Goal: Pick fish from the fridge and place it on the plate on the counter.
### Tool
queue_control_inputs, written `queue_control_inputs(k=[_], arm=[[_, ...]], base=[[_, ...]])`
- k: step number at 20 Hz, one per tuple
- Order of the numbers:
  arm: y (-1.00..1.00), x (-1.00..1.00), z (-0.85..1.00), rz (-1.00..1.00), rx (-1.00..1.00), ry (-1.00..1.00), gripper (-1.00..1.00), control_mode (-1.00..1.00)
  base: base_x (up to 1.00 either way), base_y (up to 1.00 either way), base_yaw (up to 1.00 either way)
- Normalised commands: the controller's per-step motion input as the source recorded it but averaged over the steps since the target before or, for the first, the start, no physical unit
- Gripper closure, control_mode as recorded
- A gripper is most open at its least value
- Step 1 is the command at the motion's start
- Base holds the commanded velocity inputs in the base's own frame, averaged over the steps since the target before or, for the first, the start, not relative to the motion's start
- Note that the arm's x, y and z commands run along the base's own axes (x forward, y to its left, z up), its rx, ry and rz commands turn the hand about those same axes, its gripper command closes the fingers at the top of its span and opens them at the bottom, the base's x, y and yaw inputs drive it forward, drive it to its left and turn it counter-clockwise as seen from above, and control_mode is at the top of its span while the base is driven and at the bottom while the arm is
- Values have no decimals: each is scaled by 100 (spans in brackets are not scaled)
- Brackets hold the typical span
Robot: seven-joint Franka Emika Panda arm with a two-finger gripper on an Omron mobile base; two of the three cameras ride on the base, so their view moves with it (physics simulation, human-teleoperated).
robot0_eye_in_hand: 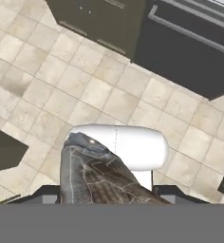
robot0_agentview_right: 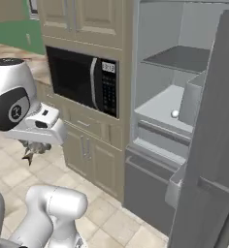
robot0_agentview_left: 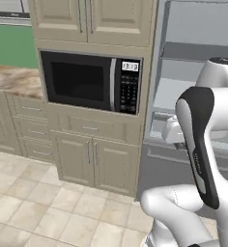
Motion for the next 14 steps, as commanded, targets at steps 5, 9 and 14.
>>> queue_control_inputs(k=[5, 9, 14], arm=[[0, 0, 0, 0, 0, 0, 100, 100], [0, 0, 0, 0, 0, 0, 100, 100], [0, 0, 0, 0, 0, 0, 100, 100]], base=[[-42, 1, 70], [-3, 29, 77], [68, 24, 57]])
